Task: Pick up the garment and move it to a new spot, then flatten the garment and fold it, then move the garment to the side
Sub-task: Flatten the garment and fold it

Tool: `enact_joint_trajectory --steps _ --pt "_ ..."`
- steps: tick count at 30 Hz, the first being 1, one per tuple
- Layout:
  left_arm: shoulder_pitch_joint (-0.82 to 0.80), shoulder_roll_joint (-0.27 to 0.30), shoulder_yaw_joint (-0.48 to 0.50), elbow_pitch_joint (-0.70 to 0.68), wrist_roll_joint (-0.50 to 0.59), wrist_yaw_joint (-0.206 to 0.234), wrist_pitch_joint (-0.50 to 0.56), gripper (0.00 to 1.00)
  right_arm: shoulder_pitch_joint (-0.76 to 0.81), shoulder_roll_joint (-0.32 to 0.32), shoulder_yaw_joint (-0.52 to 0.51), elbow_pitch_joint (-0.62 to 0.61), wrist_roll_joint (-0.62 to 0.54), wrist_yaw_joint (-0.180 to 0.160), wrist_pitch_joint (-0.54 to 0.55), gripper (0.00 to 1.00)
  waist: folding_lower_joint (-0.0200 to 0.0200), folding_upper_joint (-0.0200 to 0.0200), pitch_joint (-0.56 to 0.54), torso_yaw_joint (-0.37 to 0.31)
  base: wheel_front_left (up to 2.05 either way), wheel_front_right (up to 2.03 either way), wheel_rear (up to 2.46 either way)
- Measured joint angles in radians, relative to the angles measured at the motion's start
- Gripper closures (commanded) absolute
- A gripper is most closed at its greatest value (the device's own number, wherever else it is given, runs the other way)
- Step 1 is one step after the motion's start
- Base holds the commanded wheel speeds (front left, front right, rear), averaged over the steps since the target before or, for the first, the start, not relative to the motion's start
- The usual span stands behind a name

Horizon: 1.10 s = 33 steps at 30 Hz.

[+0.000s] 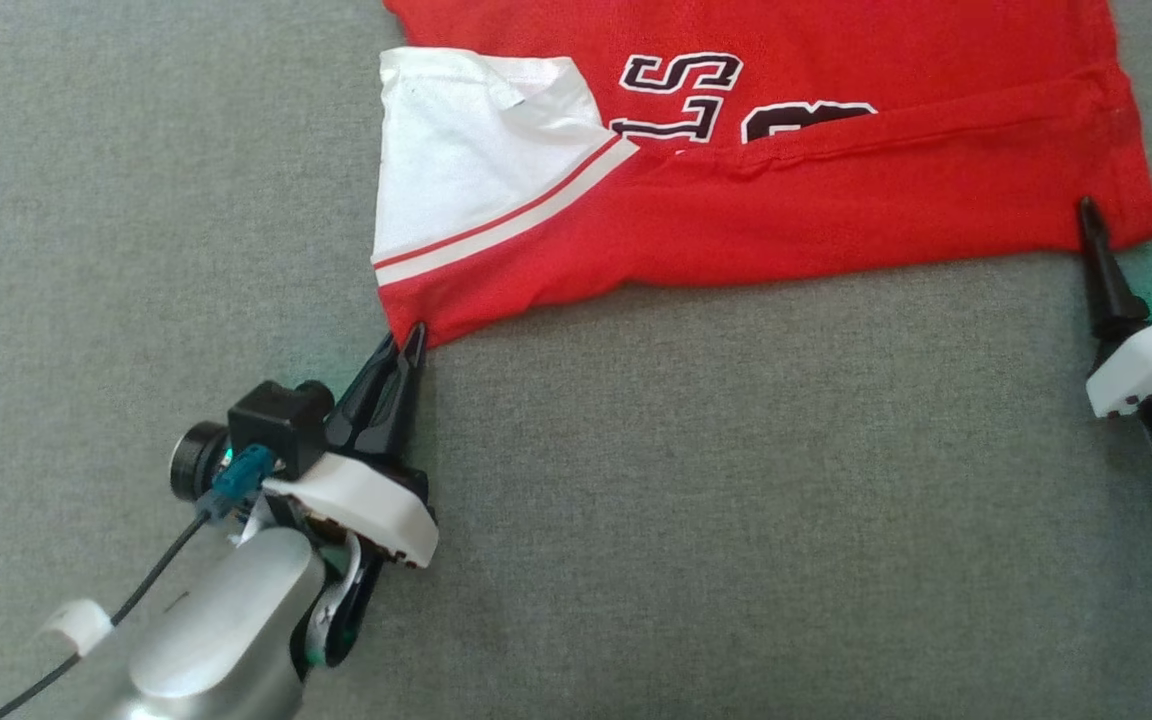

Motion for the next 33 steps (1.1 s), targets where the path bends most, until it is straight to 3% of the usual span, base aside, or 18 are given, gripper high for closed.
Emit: enact_joint_trajectory --steps 1,13,21,28,29,30,31,32,33 --pt "0.0 0.004 -0.001 -0.002 0.004 0.0 0.0 1.0 -0.001 0.0 0.007 0.003 0.01 0.0 0.003 1.0 0.0 0.0 -0.002 0.0 0.0 0.0 0.0" --pt "0.083 0.085 -0.023 -0.07 0.042 0.035 -0.009 1.0 0.066 -0.006 0.057 -0.023 0.108 0.0 -0.003 1.0 0.0 0.0 -0.075 -0.007 0.0 0.0 0.0" --pt "0.316 0.131 -0.062 -0.206 0.03 0.12 -0.006 1.0 0.258 -0.063 0.081 -0.091 0.139 0.0 -0.02 1.0 -0.0002 0.0 -0.156 -0.027 0.0 0.0 0.0" --pt "0.399 0.157 -0.073 -0.281 0.014 0.153 0.001 1.0 0.411 -0.075 0.045 -0.159 0.162 0.0 -0.018 1.0 -0.0002 0.0 -0.184 -0.028 0.0 0.0 0.0" --pt "0.401 0.159 -0.074 -0.284 0.014 0.153 0.002 1.0 0.427 -0.075 0.039 -0.17 0.163 0.0 -0.016 0.91 -0.0002 0.0 -0.185 -0.028 0.0 0.0 0.0" --pt "0.401 0.162 -0.076 -0.284 0.014 0.153 0.005 1.0 0.439 -0.074 0.03 -0.181 0.162 0.0 -0.011 0.6 -0.0002 0.0 -0.185 -0.029 0.0 0.0 0.0" --pt "0.401 0.166 -0.077 -0.284 0.014 0.153 0.01 0.83 0.447 -0.073 0.022 -0.191 0.162 0.0 -0.008 0.0 -0.0001 0.0 -0.185 -0.031 0.0 0.0 0.0" --pt "0.401 0.168 -0.077 -0.284 0.014 0.153 0.012 0.0 0.453 -0.073 0.014 -0.201 0.162 0.0 -0.003 0.0 -0.0001 0.0 -0.185 -0.032 0.0 0.0 0.0" --pt "0.4 0.169 -0.077 -0.285 0.014 0.154 0.012 0.0 0.456 -0.07 0.003 -0.206 0.158 0.0 -0.002 0.0 -0.0001 0.0001 -0.184 -0.034 0.0 0.0 0.0"
